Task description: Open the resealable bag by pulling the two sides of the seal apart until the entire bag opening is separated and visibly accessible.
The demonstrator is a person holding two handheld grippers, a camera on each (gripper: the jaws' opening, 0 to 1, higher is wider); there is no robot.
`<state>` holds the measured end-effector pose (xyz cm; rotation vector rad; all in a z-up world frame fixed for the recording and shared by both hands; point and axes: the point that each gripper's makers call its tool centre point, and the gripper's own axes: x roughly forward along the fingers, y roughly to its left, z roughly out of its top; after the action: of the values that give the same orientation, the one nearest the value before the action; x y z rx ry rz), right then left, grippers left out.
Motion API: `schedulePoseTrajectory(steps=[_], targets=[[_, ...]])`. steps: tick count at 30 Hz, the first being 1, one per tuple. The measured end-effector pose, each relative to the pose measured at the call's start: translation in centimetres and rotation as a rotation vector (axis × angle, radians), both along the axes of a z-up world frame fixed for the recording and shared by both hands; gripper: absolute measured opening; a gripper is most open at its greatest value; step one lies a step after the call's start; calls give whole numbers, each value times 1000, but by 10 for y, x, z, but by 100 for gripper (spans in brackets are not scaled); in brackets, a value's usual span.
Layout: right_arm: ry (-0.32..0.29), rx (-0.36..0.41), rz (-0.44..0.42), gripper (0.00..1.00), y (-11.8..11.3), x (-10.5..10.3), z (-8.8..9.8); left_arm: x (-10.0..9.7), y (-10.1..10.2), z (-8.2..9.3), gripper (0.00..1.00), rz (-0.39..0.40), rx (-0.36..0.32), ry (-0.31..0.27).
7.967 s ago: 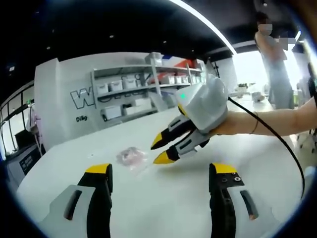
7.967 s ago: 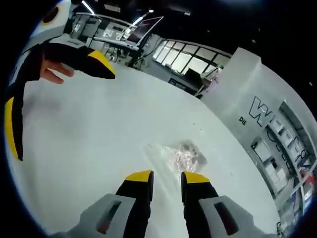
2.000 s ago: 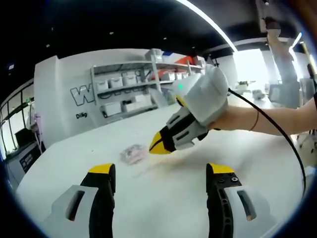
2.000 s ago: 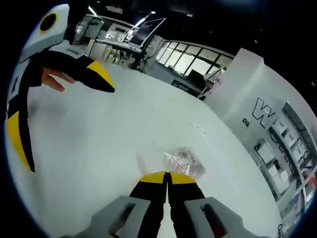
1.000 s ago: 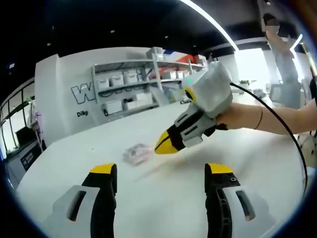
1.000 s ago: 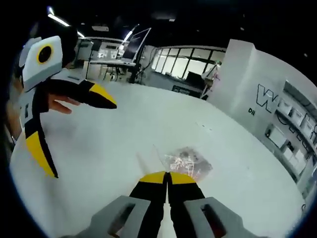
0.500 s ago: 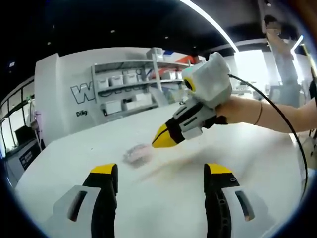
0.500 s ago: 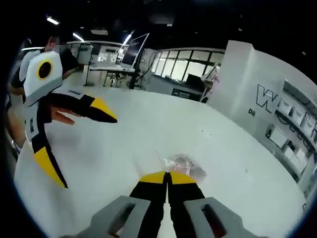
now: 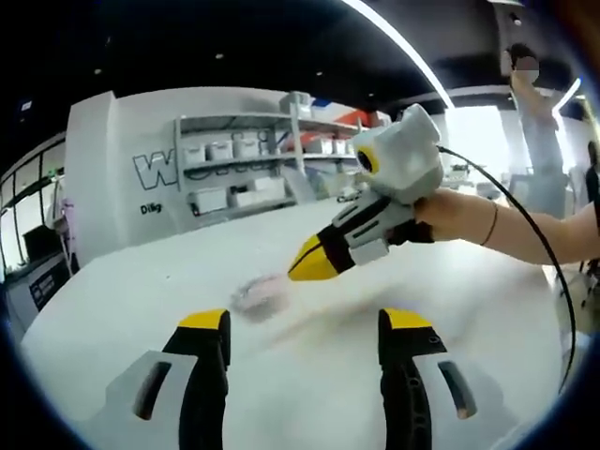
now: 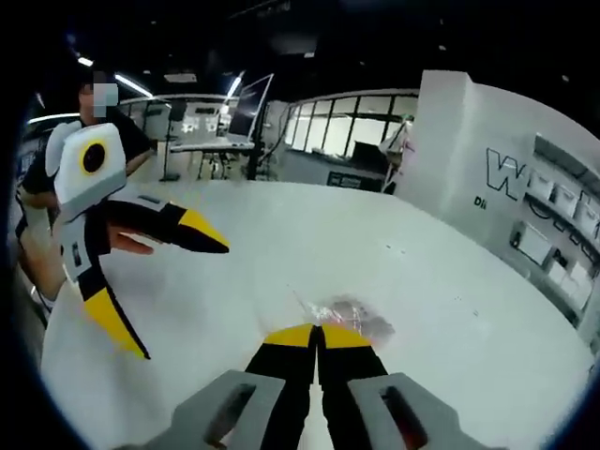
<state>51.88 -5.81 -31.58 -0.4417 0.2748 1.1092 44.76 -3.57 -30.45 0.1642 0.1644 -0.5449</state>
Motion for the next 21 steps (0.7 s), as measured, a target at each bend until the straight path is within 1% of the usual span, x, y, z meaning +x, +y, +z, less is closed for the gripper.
schedulePoseTrajectory(steps=[11, 21], targets=[[4, 9, 9, 0, 0, -7, 5, 0, 0, -3, 60, -1, -7, 16], [21, 5, 20, 0, 1, -14, 7, 0, -3, -3, 59, -11, -34, 26]])
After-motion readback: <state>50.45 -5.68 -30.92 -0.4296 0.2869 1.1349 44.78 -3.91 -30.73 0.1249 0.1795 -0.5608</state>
